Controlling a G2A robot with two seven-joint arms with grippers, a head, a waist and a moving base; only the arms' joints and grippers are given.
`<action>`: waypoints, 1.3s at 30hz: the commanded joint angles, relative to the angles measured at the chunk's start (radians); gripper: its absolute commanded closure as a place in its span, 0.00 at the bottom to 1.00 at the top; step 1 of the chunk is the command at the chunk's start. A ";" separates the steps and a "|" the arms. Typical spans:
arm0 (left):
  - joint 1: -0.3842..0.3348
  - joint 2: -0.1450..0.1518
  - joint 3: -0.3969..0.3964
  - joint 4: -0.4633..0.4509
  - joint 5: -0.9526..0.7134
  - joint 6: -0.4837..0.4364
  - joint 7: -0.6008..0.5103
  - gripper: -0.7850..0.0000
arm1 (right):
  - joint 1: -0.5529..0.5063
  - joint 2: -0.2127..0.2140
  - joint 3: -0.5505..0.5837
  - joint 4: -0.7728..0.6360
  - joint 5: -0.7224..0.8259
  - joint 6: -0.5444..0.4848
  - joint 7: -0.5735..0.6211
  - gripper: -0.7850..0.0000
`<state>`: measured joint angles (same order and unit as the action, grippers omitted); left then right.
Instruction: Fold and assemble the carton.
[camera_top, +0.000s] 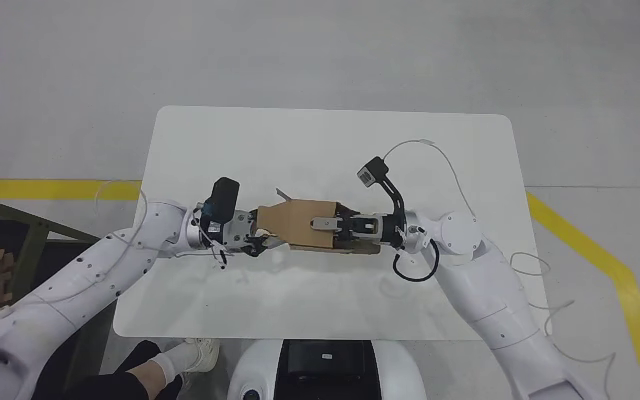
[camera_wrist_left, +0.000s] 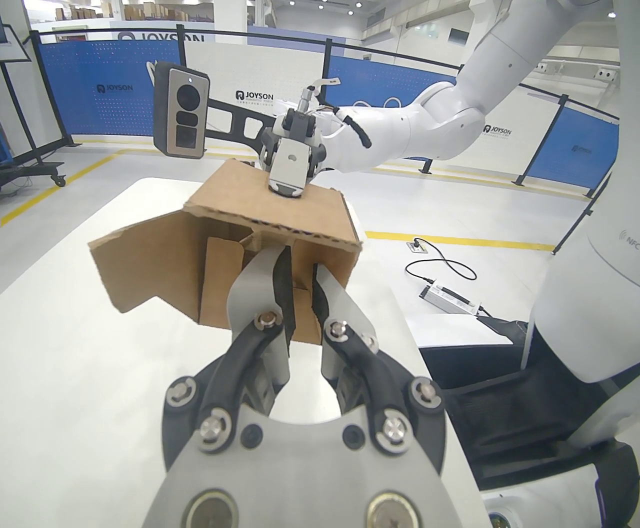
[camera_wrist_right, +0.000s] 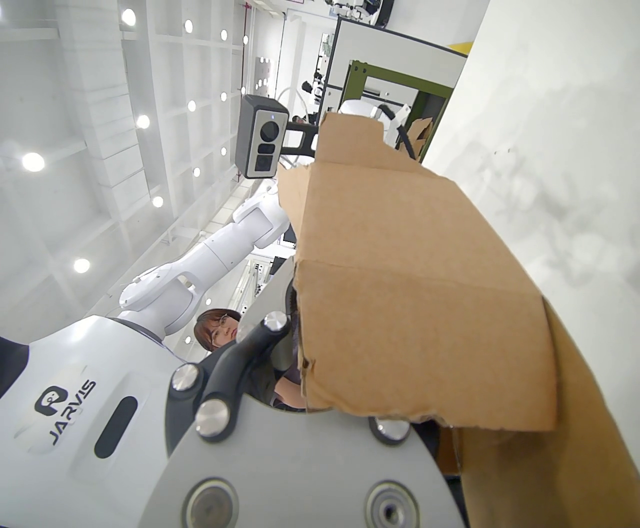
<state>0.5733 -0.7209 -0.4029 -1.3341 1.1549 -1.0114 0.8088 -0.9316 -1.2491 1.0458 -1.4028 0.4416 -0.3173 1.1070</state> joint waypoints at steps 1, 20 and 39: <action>0.008 0.001 -0.013 0.005 -0.006 0.003 0.003 0.76 | -0.001 0.000 0.001 0.000 0.002 0.000 -0.001 1.00; 0.084 -0.006 -0.159 0.167 -0.165 -0.001 -0.001 0.06 | -0.004 0.002 -0.007 0.010 0.010 -0.005 0.012 1.00; 0.007 -0.099 -0.116 0.304 -0.252 -0.001 -0.043 0.00 | 0.017 -0.005 -0.064 0.013 -0.010 -0.015 0.058 1.00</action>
<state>0.5850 -0.8152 -0.5226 -1.0370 0.9057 -1.0123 0.7737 -0.9156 -1.2538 0.9840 -1.3892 0.4327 -0.3313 1.1621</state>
